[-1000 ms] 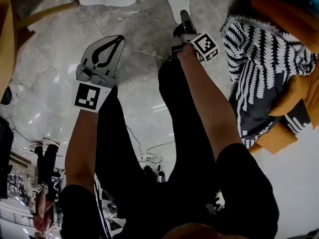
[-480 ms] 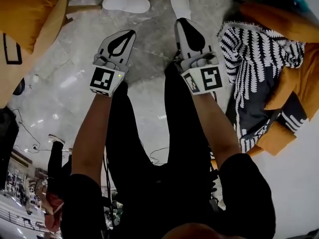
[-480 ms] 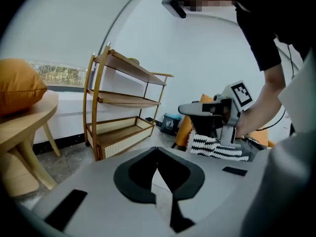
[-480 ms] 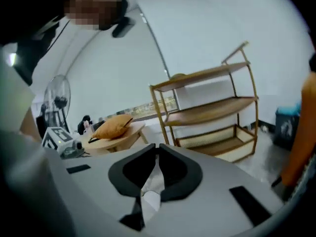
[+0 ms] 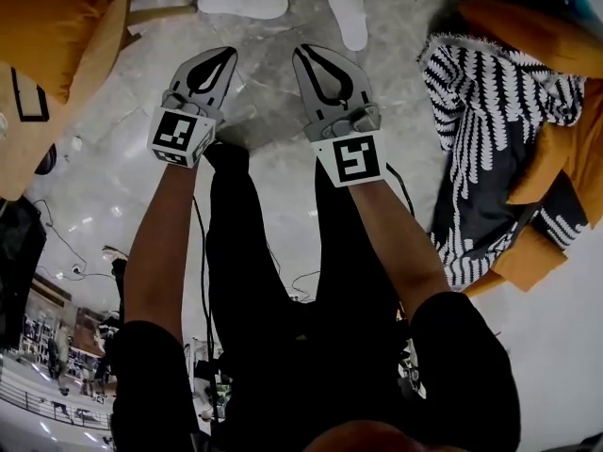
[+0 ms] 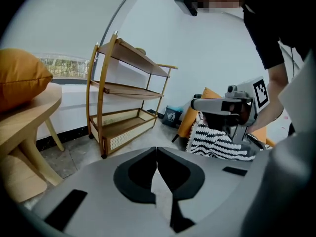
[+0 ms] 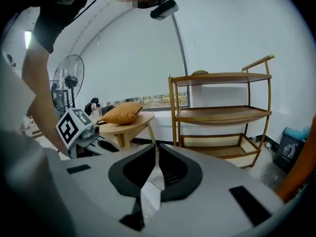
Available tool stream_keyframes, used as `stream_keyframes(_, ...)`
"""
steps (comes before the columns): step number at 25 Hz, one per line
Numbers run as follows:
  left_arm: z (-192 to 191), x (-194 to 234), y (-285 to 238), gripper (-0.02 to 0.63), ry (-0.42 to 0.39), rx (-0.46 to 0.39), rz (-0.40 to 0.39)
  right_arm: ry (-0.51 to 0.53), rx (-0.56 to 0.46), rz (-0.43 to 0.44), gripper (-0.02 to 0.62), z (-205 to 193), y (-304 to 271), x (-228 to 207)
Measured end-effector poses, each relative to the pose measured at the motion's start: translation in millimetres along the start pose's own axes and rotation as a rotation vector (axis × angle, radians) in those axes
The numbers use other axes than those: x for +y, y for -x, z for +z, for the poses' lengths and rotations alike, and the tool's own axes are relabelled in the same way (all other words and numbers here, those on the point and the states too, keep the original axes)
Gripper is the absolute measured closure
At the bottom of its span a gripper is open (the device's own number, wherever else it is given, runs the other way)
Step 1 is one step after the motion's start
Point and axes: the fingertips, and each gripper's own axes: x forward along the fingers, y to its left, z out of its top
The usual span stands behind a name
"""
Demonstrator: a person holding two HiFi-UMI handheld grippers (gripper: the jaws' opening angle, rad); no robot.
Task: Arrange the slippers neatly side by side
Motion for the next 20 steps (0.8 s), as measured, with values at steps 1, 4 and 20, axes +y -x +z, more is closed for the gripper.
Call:
stream_keyframes(1, -1.0, 1.5, -0.2, 0.591, 0.011, 0.011, 0.009, 0.001, 0.013, 0.009, 0.549, -2.2, 3.9, -4.7)
stream_keyframes(4, -2.8, 7.8, -4.0, 0.591, 0.033, 0.051, 0.048, -0.04, 0.049, 0.047, 0.551, -10.1, 10.3, -25.5)
stream_keyframes(20, -63.5, 38.8, -68.6, 0.588, 0.301, 0.113, 0.165, 0.053, 0.071, 0.252, 0.552, -36.1, -0.9, -107.6)
